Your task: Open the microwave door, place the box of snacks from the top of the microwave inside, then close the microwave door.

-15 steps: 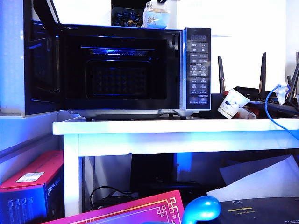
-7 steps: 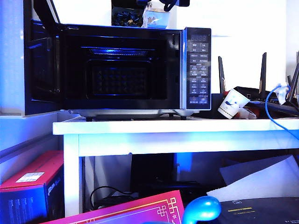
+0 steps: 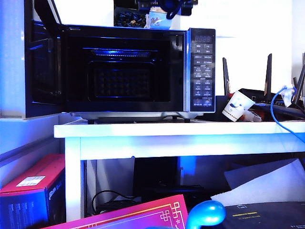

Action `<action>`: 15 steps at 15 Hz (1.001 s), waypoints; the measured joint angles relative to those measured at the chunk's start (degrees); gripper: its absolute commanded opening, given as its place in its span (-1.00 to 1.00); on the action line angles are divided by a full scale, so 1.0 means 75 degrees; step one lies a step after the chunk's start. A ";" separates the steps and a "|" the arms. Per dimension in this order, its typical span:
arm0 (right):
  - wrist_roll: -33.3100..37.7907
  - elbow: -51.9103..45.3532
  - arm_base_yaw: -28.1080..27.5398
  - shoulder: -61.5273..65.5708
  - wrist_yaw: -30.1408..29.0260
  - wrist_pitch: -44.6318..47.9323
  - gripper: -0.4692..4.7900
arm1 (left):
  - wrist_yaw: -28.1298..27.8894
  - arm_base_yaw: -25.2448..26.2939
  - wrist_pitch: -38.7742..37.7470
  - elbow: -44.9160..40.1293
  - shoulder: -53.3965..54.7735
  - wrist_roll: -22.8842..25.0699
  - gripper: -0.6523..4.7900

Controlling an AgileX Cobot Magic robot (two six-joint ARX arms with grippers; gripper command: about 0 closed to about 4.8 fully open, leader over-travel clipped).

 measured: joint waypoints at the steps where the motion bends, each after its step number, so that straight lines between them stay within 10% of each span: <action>1: 0.0044 0.0000 -0.0003 0.0032 0.0000 -0.0163 1.00 | 0.0000 0.0000 -0.0023 0.0000 0.0000 0.0000 -0.78; 6: 0.0093 0.0000 -0.0003 0.0125 -0.0006 -0.0385 0.97 | 0.0000 0.0000 -0.0166 0.0000 0.0000 0.0000 -0.78; 9: 0.0143 0.0006 -0.0003 0.0140 0.0003 -0.0478 0.22 | 0.0000 0.0000 -0.0169 0.0000 0.0000 0.0000 -0.78; 15: 0.0140 0.0020 -0.0006 0.0140 -0.0009 -0.0446 0.22 | 0.0000 0.0000 -0.0178 0.0000 0.0000 0.0000 -0.78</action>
